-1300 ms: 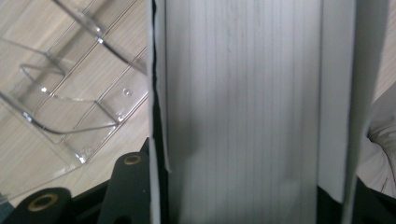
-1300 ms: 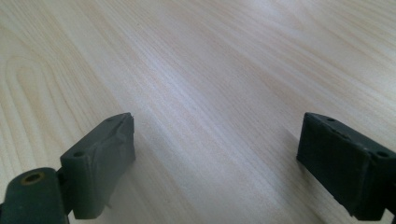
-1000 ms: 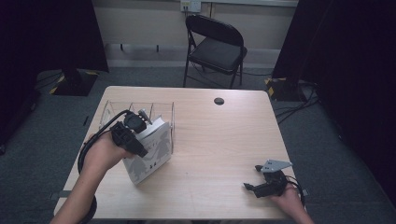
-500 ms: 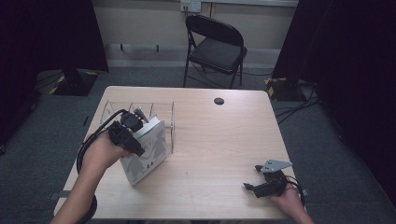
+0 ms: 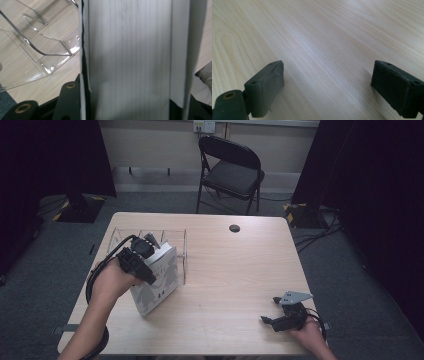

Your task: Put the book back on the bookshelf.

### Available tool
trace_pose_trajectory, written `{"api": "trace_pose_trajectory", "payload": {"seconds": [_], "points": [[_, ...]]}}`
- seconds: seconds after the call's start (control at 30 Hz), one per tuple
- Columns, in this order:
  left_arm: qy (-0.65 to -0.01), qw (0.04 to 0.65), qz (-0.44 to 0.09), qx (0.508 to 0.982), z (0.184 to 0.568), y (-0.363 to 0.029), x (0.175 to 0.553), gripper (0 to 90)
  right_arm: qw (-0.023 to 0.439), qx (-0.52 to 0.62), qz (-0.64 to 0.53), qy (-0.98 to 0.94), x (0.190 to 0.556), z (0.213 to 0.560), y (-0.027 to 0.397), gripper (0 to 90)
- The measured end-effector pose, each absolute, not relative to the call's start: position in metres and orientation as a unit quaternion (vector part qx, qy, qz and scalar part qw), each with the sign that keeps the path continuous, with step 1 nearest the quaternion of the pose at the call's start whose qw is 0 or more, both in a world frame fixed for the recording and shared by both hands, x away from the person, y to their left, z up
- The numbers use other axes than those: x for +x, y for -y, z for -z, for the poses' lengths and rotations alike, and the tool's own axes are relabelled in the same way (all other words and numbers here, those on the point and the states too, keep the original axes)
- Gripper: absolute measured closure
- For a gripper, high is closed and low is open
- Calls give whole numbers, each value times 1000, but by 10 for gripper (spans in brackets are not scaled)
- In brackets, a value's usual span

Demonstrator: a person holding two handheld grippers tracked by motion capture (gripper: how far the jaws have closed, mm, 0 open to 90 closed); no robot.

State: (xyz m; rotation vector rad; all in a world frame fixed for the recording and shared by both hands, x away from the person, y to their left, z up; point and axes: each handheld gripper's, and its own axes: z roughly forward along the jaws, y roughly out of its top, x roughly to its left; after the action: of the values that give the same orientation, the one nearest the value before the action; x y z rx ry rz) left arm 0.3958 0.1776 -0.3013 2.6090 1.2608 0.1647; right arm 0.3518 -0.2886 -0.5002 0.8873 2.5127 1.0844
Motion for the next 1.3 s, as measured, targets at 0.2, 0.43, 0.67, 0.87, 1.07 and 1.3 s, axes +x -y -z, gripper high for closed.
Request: {"api": "trace_pose_trajectory", "payload": {"seconds": [0.2,0.43,0.67,0.87,1.07,1.3], "points": [[-437,114,-61,890,304,-175,402,532,132,306,-374,-866,352,500,289,102],[-449,118,-53,884,303,-173,409,531,134,305,-374,-866,352,500,289,101],[-461,119,-52,878,302,-169,416,531,132,306,-374,-866,352,500,289,101],[-471,118,-55,872,300,-171,420,531,132,305,-373,-866,352,500,289,101],[-476,114,-56,870,301,-165,424,531,132,305,-373,-866,352,500,289,101],[-477,118,-58,869,302,-159,429,531,130,306,-373,-866,352,500,289,102]]}}
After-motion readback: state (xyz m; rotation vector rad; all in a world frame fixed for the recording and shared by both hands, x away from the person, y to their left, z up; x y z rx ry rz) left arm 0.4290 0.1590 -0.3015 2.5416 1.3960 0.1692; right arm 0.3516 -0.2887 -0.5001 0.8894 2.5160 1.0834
